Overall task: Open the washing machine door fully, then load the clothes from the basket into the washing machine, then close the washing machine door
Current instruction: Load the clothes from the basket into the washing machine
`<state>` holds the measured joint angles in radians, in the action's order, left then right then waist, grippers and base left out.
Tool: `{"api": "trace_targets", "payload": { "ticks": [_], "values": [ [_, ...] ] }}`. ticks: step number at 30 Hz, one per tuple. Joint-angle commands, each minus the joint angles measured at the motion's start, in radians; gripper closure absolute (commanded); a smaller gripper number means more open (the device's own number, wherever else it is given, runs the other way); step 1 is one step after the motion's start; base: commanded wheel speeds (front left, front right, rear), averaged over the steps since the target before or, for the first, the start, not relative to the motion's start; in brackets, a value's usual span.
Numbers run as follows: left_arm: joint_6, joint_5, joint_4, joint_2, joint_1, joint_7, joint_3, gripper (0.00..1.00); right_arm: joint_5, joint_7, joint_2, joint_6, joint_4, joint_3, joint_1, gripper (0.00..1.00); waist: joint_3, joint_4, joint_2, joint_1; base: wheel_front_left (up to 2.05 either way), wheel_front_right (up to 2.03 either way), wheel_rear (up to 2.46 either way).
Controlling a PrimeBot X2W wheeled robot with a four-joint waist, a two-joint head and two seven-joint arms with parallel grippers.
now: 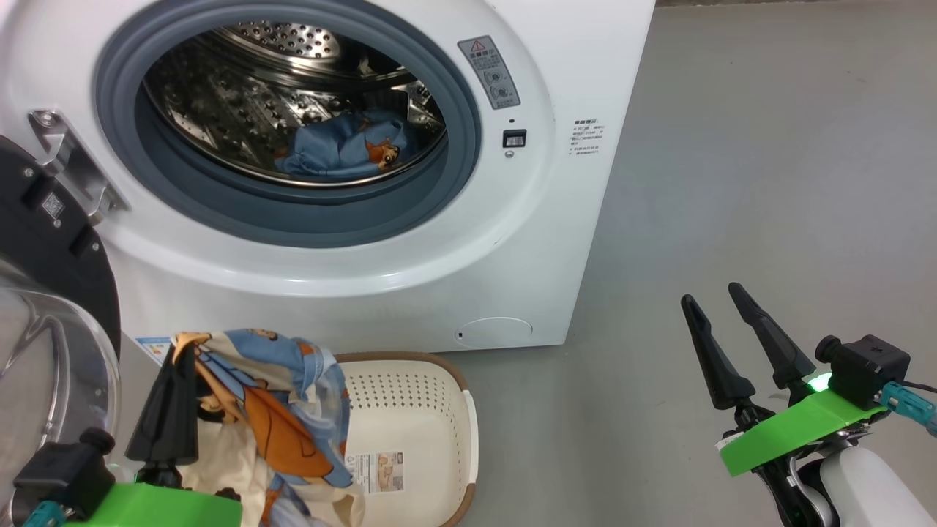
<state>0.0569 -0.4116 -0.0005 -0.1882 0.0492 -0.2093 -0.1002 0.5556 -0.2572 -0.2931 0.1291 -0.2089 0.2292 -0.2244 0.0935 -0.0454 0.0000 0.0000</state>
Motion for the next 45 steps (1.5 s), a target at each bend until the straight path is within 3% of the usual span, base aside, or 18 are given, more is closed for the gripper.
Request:
{"api": "trace_targets", "payload": {
  "ticks": [1, 11, 21, 29, 45],
  "values": [
    [-0.002, -0.005, -0.020, -0.020, 0.047, -0.010, 0.034, 1.00, -0.014, -0.005, -0.014, 0.002, 0.026, 0.013, 0.006, 0.00, 0.001, 0.000, 0.0000, 0.0000, 0.00, 0.00, 0.00],
    [0.008, -0.002, -0.011, -0.026, 0.139, -0.019, 0.022, 1.00, -0.013, -0.005, -0.014, 0.002, 0.028, 0.009, -0.001, 0.00, 0.026, 0.002, 0.0000, 0.0000, 0.00, 0.00, 0.00],
    [0.025, 0.009, 0.050, -0.027, 0.385, -0.010, -0.014, 1.00, -0.010, -0.005, -0.012, 0.002, 0.047, 0.007, -0.025, 0.00, 0.109, 0.002, 0.0000, 0.0000, 0.00, 0.00, 0.00],
    [0.038, 0.022, 0.198, -0.019, 0.595, -0.024, -0.039, 1.00, -0.010, -0.005, -0.014, 0.002, 0.073, 0.000, -0.057, 0.00, 0.208, -0.031, 0.0000, 0.0000, 0.00, 0.00, 0.00],
    [0.063, 0.036, 0.629, -0.033, 0.948, -0.050, -0.056, 1.00, -0.013, -0.005, 0.003, 0.002, 0.114, 0.002, -0.123, 0.00, 0.418, -0.119, 0.0000, 0.0000, 0.00, 0.00, 0.00]
  ]
}}
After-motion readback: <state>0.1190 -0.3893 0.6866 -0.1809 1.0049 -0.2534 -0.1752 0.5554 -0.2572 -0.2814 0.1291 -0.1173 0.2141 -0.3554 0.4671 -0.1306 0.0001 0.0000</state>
